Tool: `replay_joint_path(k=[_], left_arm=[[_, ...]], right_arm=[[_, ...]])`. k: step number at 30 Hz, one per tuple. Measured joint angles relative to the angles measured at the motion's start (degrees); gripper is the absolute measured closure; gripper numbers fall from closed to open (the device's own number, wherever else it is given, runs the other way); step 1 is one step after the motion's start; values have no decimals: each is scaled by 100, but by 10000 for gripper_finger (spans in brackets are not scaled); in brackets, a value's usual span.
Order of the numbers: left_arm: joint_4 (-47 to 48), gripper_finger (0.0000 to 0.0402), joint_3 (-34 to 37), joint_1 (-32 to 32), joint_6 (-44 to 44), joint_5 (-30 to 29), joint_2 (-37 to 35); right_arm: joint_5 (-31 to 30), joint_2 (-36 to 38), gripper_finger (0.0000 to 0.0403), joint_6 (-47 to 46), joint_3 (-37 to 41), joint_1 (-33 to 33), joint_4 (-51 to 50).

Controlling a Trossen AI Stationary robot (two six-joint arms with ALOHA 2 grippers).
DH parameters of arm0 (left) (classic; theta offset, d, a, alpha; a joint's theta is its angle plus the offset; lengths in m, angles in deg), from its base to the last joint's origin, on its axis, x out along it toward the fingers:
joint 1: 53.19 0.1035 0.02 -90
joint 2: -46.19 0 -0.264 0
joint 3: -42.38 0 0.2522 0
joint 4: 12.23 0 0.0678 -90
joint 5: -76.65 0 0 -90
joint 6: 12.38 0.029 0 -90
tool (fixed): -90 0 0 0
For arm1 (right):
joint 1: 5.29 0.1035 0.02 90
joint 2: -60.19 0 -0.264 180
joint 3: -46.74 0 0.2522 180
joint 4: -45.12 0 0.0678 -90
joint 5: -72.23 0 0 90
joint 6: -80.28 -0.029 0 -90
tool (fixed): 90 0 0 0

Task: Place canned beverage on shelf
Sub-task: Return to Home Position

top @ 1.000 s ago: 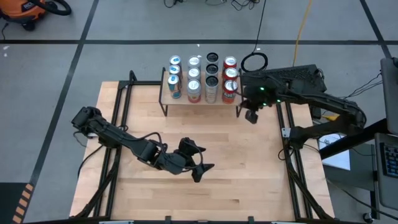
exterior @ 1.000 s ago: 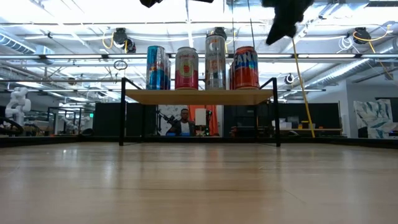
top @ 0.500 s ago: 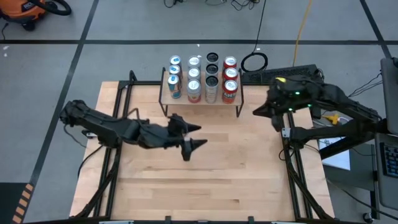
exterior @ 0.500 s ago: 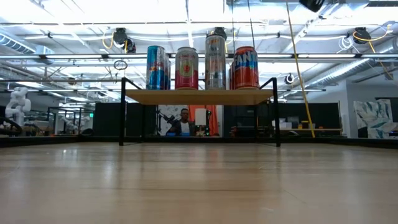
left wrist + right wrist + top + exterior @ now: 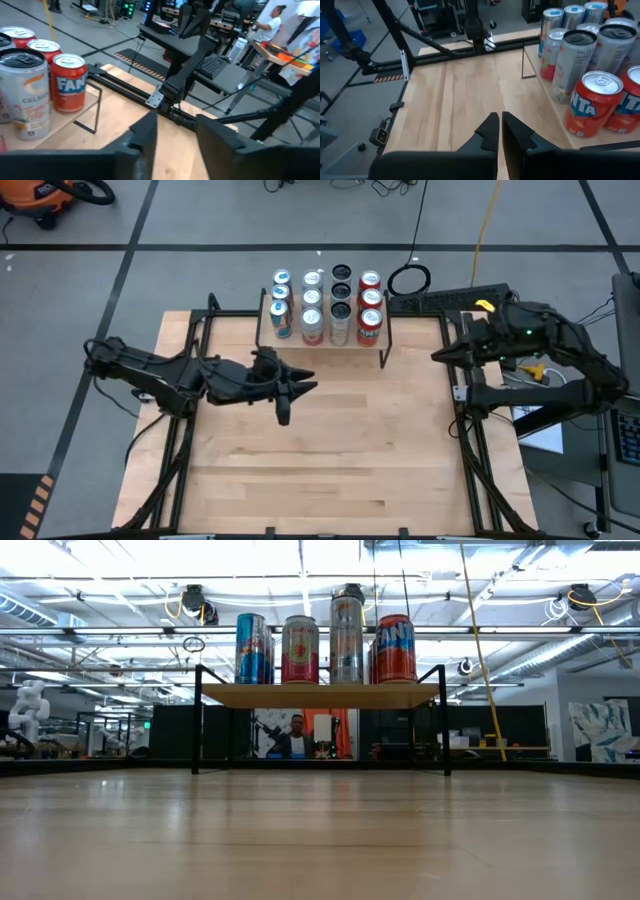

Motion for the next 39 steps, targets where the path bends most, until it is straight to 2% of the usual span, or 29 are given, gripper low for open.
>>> replay_joint_path(k=[6,10,14,20,23,27,32,39], left_arm=[[142,358,0,-122,0,113,-132],[148,397,0,-122,-57,118,-146],[61,391,0,-122,52,140,-125],[183,396,0,-205,1300,343,-137],[600,399,41,-236,1438,386,-217],[645,401,593,-227,1443,499,-652],[588,401,1605,-230,1447,540,-1601],[517,401,2939,-175,1293,521,-3078]], right_arm=[[2,207,403,1,0,0,1],[-1,233,403,15,0,0,4],[-1,200,403,15,0,0,112],[15,220,403,233,0,0,438],[17,237,403,266,-2,0,678],[16,234,403,278,-3,0,779],[-20,307,403,343,176,0,955],[-95,782,403,325,1551,0,3000]])
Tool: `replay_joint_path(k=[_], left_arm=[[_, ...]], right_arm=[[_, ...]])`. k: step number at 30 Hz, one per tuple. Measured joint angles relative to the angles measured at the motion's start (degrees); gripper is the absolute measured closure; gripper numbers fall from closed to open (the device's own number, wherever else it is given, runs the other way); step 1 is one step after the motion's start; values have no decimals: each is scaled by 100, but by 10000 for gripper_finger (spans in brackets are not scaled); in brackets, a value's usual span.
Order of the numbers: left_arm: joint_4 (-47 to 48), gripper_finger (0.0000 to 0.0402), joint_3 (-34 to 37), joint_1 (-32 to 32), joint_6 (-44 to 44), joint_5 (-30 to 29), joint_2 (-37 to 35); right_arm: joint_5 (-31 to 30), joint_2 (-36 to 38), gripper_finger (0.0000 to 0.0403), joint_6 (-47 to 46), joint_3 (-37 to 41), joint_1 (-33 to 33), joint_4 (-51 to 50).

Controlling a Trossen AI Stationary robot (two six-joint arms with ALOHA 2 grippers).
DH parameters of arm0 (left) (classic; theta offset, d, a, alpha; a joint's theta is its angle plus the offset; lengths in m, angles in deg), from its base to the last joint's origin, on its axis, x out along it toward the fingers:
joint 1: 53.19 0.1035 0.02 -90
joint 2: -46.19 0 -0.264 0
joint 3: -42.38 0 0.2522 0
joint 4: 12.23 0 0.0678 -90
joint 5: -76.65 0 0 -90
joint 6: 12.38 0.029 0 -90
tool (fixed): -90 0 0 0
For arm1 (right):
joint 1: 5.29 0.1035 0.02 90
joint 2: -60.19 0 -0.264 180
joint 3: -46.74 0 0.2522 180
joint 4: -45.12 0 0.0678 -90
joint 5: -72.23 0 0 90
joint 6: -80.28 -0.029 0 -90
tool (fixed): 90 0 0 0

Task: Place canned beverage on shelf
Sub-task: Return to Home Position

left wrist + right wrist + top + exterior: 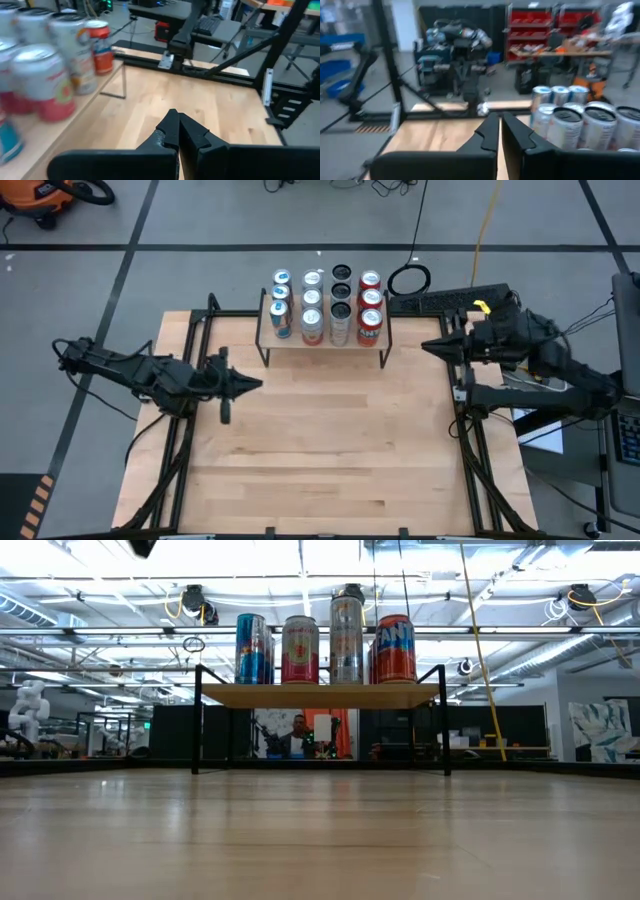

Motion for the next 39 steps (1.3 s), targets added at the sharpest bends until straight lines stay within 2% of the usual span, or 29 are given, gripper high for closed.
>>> replay_joint_path(k=[4,8,14,20,32,35,39], left_arm=[[-95,402,649,187,-8,110,-742],[-276,402,1203,266,-26,168,-1170],[-457,402,1772,328,-52,168,-1212],[-1386,402,2344,321,-210,151,-1188],[-1170,402,2451,321,-454,-379,-1193],[-1167,402,2451,226,-452,-419,-1194],[-1251,402,2586,-141,-346,-584,-1197]], right_arm=[[-389,182,403,-134,898,-1,1066],[-408,203,403,44,1458,-2,1355],[-277,205,403,438,1988,-2,1236],[-211,204,403,436,2332,-2,1239],[-226,205,403,152,2391,0,987],[-222,271,403,47,2649,168,1377],[-234,461,403,-108,3380,645,2303]])
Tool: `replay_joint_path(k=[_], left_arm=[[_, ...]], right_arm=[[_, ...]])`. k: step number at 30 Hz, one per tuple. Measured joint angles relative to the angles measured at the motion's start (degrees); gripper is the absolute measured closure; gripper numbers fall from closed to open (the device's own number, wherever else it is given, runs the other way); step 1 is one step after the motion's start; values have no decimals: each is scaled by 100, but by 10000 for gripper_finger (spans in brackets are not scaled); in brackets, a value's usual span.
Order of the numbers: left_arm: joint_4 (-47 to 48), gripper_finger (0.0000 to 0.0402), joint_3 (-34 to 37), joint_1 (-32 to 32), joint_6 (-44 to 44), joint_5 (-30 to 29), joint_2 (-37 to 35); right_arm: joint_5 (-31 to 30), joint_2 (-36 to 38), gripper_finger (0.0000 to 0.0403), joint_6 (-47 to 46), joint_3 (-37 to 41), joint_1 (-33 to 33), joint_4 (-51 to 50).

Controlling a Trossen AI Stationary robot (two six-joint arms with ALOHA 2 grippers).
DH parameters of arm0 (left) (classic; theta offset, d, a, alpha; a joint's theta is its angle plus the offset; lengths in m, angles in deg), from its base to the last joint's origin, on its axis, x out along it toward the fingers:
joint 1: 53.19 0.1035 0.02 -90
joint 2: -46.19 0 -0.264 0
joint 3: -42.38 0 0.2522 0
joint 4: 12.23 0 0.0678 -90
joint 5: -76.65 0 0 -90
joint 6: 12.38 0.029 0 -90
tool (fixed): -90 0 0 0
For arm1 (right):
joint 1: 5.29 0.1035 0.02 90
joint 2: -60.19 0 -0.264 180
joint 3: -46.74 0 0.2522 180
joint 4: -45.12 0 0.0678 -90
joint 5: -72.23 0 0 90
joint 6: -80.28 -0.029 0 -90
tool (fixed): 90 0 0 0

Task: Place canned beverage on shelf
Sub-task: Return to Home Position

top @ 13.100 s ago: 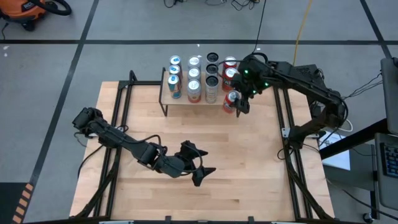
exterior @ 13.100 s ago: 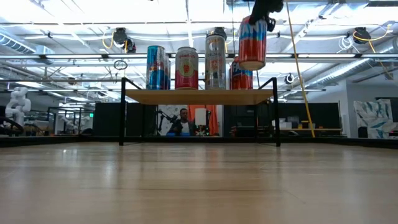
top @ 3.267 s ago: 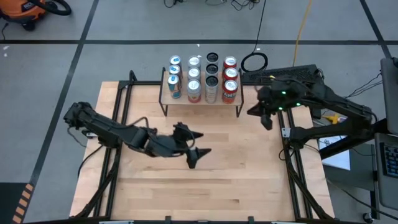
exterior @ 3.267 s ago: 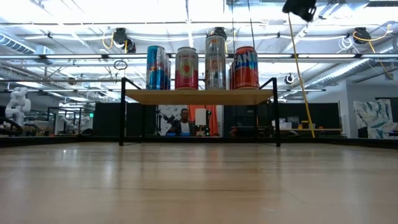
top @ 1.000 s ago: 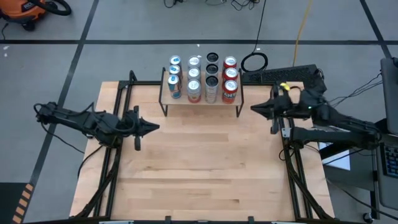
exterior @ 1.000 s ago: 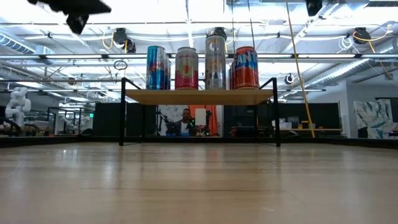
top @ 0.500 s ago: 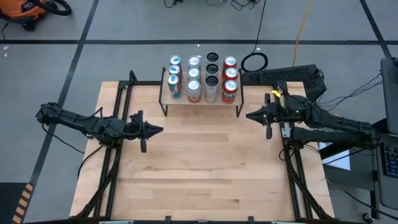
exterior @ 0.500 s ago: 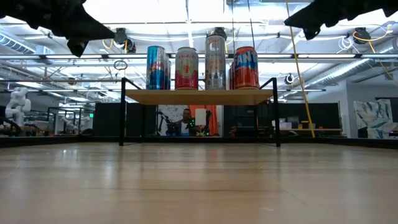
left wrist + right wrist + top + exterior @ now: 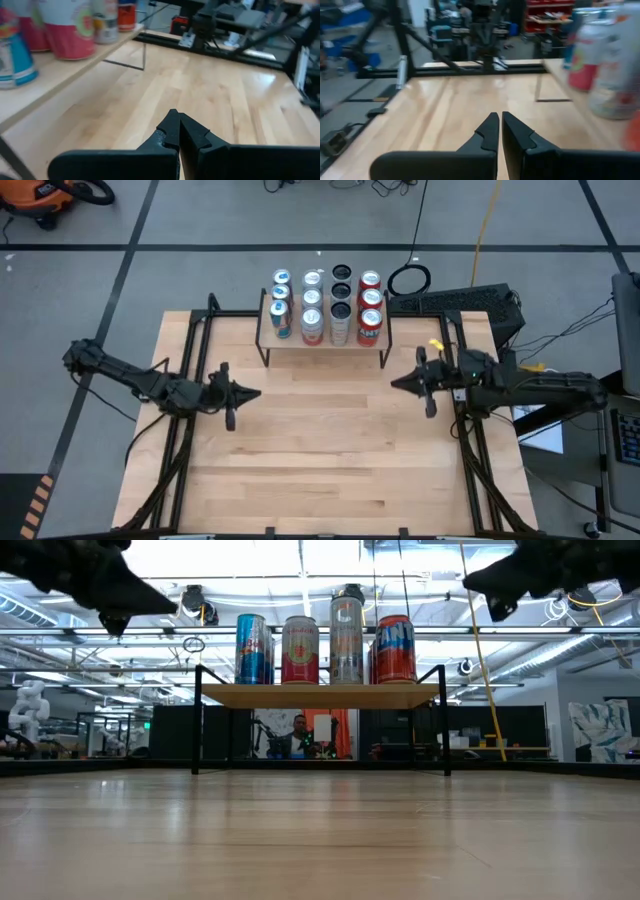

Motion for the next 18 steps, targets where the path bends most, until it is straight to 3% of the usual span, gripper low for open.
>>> replay_joint_path(k=[3,9,18], left_arm=[[-491,402,389,-339,320,-183,-14],[-2106,402,1087,-553,733,-92,-37],[-2970,402,1641,-563,1427,51,-93]], right_arm=[[-42,75,403,-51,403,341,384],[-762,81,403,-260,833,855,944],[-1217,-33,403,-387,1049,1365,1591]])
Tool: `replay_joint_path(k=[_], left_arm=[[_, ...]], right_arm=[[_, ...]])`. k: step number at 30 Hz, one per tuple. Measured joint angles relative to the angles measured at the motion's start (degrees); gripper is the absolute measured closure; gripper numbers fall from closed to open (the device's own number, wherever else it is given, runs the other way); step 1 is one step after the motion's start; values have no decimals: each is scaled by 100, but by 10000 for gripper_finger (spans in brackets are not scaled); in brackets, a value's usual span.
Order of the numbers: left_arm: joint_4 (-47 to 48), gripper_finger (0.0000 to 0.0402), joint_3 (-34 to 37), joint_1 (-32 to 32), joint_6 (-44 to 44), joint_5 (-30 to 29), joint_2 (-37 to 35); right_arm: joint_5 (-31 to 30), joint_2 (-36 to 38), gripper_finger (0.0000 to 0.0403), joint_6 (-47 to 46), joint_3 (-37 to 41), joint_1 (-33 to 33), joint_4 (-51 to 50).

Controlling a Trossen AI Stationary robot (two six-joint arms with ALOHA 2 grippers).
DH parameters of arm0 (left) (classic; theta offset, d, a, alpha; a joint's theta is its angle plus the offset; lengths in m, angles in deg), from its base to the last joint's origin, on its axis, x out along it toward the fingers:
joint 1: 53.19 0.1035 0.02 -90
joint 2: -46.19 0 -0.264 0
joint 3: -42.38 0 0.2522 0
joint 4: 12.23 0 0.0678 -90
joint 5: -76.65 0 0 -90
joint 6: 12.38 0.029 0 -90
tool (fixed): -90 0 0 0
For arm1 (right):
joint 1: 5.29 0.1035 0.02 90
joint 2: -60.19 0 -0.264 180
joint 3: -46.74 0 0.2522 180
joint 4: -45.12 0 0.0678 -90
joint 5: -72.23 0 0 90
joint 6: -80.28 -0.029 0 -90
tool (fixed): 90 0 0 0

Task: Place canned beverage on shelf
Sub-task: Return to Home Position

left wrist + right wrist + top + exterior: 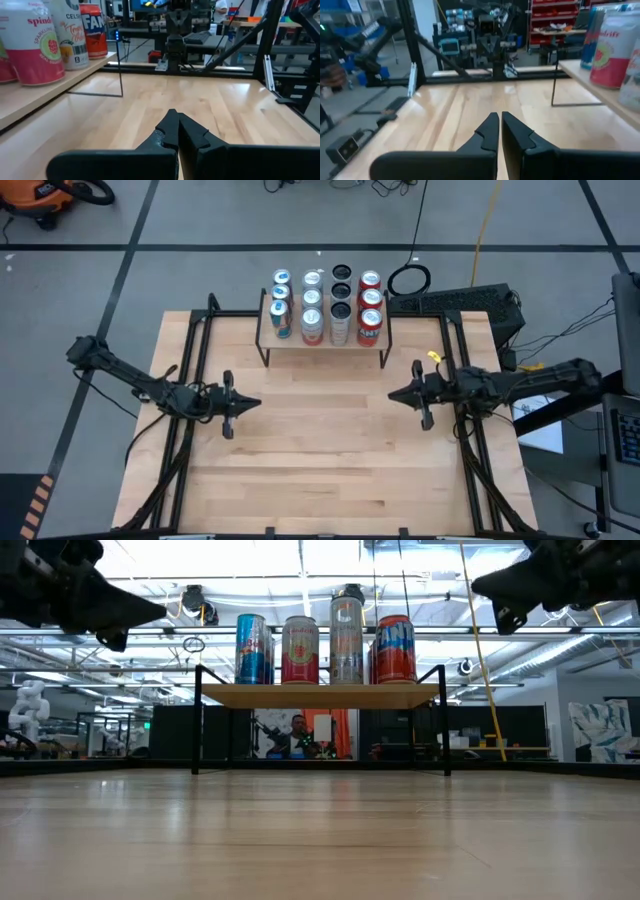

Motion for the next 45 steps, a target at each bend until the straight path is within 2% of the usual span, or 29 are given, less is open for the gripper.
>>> replay_joint_path(k=[7,15,20,27,34,41,45], left_arm=[[-212,402,489,63,-146,-14,-167],[-201,401,517,61,-132,-24,-230],[-186,401,517,61,89,284,-341],[-143,401,520,292,441,378,-514],[-127,401,522,1043,435,1265,-521],[-271,401,523,1717,450,2243,-571],[-220,401,524,1982,432,2521,-619]], right_arm=[[-5,-153,403,208,7,200,-152],[45,-159,403,479,11,208,-550],[188,-63,403,582,325,202,-492],[193,210,403,595,826,202,-378],[795,484,403,800,1331,200,274],[770,740,403,827,1525,200,355],[770,916,403,1001,1528,178,308]])
